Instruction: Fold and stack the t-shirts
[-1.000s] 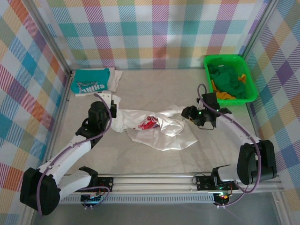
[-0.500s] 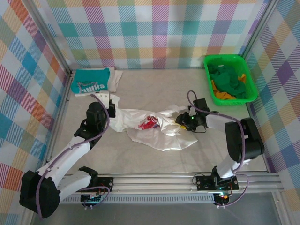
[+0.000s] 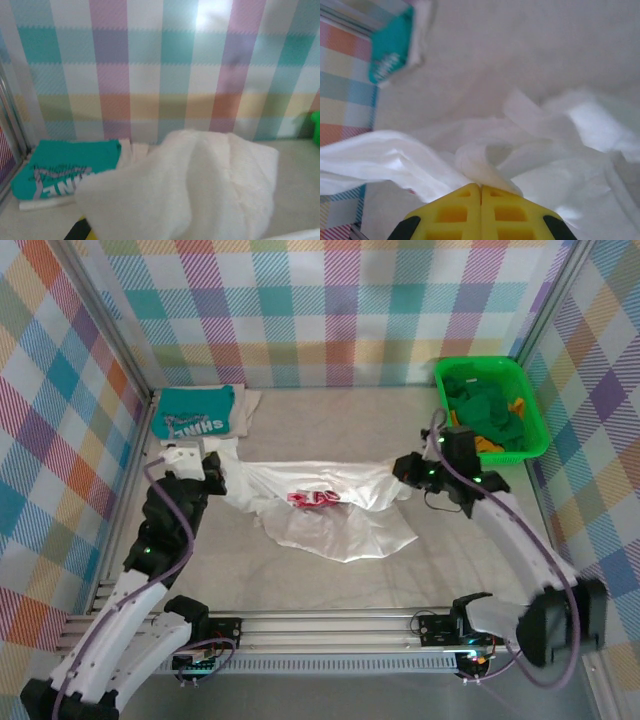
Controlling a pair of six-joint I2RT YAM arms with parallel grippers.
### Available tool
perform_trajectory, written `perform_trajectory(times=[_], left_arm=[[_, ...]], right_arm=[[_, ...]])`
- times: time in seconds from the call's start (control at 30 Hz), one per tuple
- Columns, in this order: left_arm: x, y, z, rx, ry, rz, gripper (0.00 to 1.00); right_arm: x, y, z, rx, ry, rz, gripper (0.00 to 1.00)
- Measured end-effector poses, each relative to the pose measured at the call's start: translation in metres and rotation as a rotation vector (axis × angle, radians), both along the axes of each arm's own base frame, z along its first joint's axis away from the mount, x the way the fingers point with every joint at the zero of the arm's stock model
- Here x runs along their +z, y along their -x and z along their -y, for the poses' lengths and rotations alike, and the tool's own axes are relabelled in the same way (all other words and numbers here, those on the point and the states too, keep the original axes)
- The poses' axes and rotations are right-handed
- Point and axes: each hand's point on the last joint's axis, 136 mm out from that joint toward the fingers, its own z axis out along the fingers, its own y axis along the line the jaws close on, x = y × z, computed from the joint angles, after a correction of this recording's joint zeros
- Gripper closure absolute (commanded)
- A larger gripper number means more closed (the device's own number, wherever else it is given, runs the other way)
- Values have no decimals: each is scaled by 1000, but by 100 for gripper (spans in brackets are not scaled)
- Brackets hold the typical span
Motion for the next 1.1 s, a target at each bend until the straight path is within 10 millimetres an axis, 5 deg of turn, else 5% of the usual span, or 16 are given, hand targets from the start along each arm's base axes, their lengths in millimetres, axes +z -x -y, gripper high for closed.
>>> perform_trajectory(times=[0.1,0.2,0.47,0.67,0.73,0.83,1.03,1.07,1.1], left_arm=[[41,21,-2,-33,-9,83,100],[90,45,-5,-60,-45,181,100],[209,112,-9,-143,-123,386,100],[247,116,18,-292,-245,355,100],[244,100,33,-345,-285,313,100],[220,57,60,-424,-343,211,100],[125,-77,94,-555,-364,-64,100],[100,-106,97,-574,-357,-119,97],[75,-131,101,-595,-352,-172,72]], right_arm=[[68,23,17,-31,22,153,100],[114,46,32,-63,51,255,100],[201,100,66,-144,108,458,100],[256,129,91,-229,155,596,100],[258,124,96,-257,184,598,100],[239,92,97,-285,252,532,100],[146,-30,88,-301,371,289,100],[121,-54,88,-305,388,234,100],[98,-75,89,-308,402,183,99]])
